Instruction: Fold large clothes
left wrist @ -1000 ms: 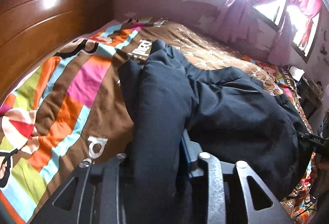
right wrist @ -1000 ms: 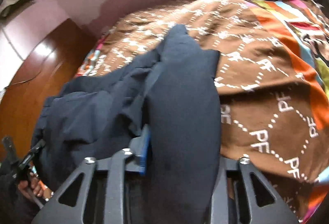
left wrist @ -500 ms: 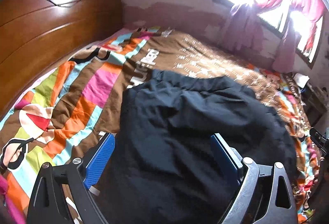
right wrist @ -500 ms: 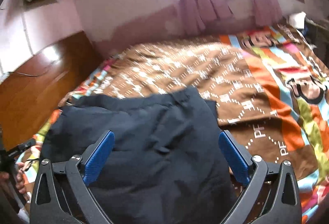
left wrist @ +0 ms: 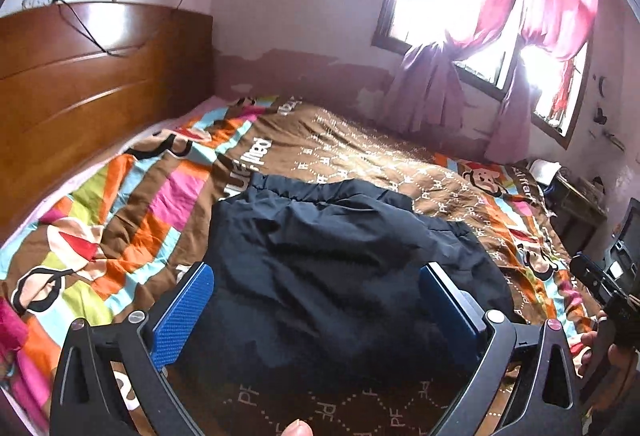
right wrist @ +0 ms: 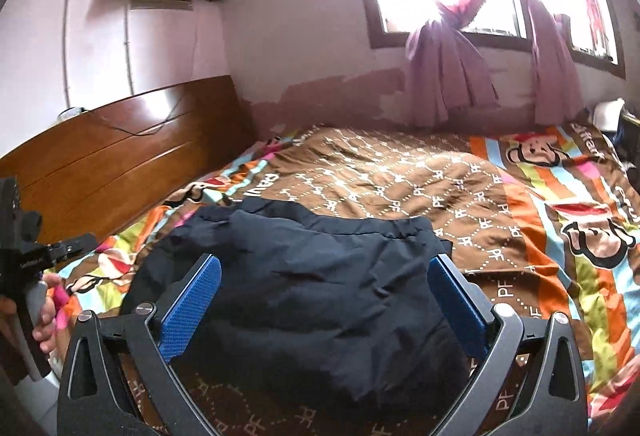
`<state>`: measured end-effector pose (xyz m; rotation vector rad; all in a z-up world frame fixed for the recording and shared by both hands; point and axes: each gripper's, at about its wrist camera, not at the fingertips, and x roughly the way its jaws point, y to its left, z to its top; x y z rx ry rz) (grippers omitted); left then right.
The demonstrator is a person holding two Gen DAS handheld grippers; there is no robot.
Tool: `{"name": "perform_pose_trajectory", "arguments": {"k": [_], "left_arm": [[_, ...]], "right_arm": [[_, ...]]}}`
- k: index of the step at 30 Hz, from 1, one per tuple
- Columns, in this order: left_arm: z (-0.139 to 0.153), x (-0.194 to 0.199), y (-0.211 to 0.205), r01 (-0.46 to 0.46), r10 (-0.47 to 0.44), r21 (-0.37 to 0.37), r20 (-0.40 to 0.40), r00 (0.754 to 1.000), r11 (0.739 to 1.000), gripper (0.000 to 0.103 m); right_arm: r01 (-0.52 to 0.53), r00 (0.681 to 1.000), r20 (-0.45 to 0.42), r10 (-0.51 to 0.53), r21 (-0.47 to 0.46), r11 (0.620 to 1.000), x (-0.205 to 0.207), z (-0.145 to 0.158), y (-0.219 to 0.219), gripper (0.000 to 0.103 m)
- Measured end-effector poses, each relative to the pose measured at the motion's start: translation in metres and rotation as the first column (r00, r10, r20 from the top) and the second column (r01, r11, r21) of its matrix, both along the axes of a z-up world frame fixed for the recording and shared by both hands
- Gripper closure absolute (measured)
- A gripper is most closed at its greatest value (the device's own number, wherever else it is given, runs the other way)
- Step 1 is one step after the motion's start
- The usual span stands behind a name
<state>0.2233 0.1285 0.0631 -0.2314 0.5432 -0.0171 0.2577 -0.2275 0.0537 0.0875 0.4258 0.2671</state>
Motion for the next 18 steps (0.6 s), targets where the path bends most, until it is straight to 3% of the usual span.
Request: {"name": "perform_pose_trajectory", "arguments": {"k": [5, 11, 14, 18], "left_arm": [[0.005, -0.037, -0.015, 0.044, -0.047, 0.042, 0.076, 0.996, 0.998, 0.0], [0.009, -0.074, -0.034, -0.003, -0.015, 0.14, 0.132, 0.991, 0.99, 0.0], [0.011, -0.085, -0.043, -0.032, 0.008, 0.193, 0.126, 0.992, 0.981, 0.0], [0.013, -0.1, -0.049, -0.027, 0.002, 0.193, 0.127, 0.992, 0.981, 0.0]], "right_arm": [[-0.013, 0.999, 0.05, 0.013, -0.001, 1.0, -0.038, 0.006, 0.007, 0.001], [-0.032, 0.995, 0.098, 0.03, 0.019, 0.999, -0.077, 0.01, 0.011, 0.001], [-0.03, 0.993, 0.113, 0.027, 0.023, 0.999, -0.092, 0.01, 0.012, 0.001], [-0.02, 0.992, 0.127, 0.014, 0.047, 0.999, -0.109, 0.006, 0.012, 0.001]]}}
